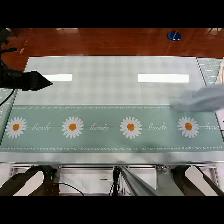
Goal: Fold the shirts.
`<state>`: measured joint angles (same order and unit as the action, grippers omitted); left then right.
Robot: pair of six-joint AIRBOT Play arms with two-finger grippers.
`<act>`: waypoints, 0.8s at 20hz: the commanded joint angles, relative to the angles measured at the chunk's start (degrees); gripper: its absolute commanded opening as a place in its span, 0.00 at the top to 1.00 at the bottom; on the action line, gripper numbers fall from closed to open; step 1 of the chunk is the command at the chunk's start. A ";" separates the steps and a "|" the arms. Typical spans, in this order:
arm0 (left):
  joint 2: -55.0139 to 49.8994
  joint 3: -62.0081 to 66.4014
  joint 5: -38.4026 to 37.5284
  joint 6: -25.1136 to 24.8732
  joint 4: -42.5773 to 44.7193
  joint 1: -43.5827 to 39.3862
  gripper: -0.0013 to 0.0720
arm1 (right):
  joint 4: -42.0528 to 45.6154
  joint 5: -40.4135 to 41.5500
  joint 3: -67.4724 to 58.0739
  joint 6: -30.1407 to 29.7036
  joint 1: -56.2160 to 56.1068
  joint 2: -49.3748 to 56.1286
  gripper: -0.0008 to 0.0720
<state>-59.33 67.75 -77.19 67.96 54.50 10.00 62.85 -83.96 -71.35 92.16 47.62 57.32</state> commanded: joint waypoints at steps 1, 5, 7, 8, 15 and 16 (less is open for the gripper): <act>-0.02 0.02 0.00 0.00 -0.02 -0.02 0.44 | 17.84 -12.55 -0.11 -4.48 12.44 -1.66 0.95; -0.02 0.02 0.20 0.00 -0.02 -0.02 0.44 | 28.44 -15.34 0.55 -5.97 17.25 -1.16 0.95; 0.02 0.04 0.11 -0.02 0.00 -0.02 0.44 | 37.00 -16.06 2.84 -5.90 17.27 -1.18 0.95; 0.00 0.04 0.15 -0.02 0.00 0.00 0.44 | 39.93 -16.17 4.46 -5.79 17.27 -1.18 0.95; 0.00 0.07 1.95 0.02 0.00 0.00 0.44 | 61.61 -14.82 23.47 -4.90 17.29 -1.18 0.95; 0.00 0.07 2.34 0.00 0.00 0.00 0.44 | 63.87 -13.00 25.75 -3.85 17.68 -1.18 0.95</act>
<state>-59.35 67.75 -75.94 67.92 54.48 10.00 115.42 -99.42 -52.45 86.63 64.86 56.21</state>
